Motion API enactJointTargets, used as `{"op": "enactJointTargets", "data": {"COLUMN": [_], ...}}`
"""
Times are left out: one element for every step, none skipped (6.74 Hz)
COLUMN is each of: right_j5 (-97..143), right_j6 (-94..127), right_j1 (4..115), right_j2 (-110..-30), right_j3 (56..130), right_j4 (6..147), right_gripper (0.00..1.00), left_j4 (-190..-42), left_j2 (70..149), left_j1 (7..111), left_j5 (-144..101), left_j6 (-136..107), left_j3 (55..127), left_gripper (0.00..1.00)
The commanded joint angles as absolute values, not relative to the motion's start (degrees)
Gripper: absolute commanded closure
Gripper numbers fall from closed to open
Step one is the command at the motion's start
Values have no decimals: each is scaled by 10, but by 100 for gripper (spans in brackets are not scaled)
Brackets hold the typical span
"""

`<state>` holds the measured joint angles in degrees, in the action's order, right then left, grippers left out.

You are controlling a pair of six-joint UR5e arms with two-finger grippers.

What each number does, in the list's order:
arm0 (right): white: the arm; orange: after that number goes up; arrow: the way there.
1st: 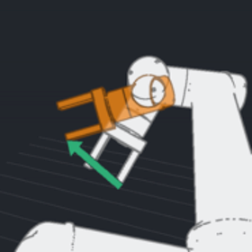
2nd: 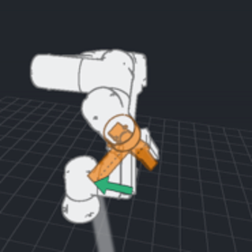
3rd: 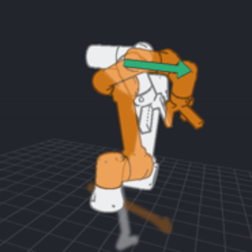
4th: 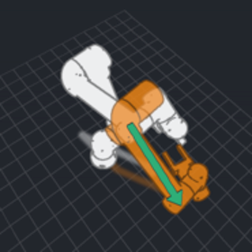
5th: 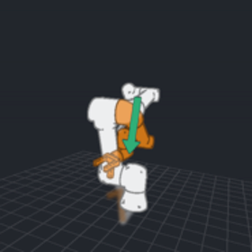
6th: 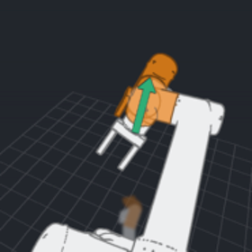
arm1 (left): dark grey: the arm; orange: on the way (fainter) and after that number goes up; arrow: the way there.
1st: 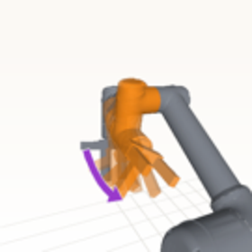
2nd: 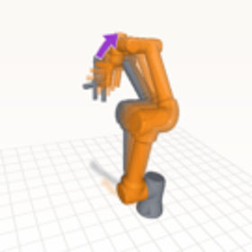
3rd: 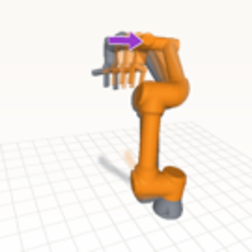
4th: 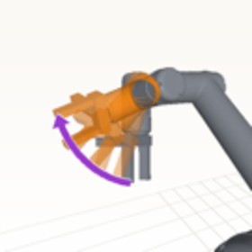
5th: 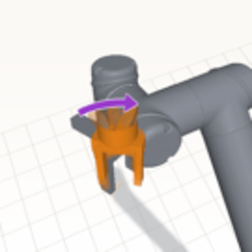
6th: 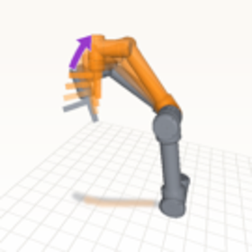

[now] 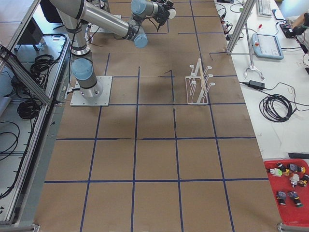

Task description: Transfer IKEA cup to right arm and place on rack

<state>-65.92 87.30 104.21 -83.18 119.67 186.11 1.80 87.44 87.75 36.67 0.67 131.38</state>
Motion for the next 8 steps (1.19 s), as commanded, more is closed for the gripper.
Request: {"op": "enactJointTargets", "data": {"right_j5": [-658,-658,-659,-664,-698,-710,-728,-737], "right_j6": [817,769,695,591,497,410,306,179], "right_j1": [1006,973,947,920,892,869,846,827], "right_j2": [-810,-809,-809,-809,-799,-780,-759,-746], "right_j3": [1184,1181,1167,1153,1144,1130,1119,1110], "right_j4": [1869,1869,1868,1867,1868,1869,1876,1884], "right_gripper": [70,70,73,76,77,78,78,78], "left_j4": [-10,-76,-146,-221,-315,-443,-551,-633], "left_j2": [833,805,780,774,786,800,825,853], "left_j1": [838,803,787,786,786,789,794,803], "left_j5": [389,391,414,494,557,625,683,743], "left_j6": [4,4,7,11,11,11,11,11], "left_j3": [1327,1325,1319,1291,1235,1161,1093,1034], "left_gripper": [1,1,1,1,1,1,1,1]}}
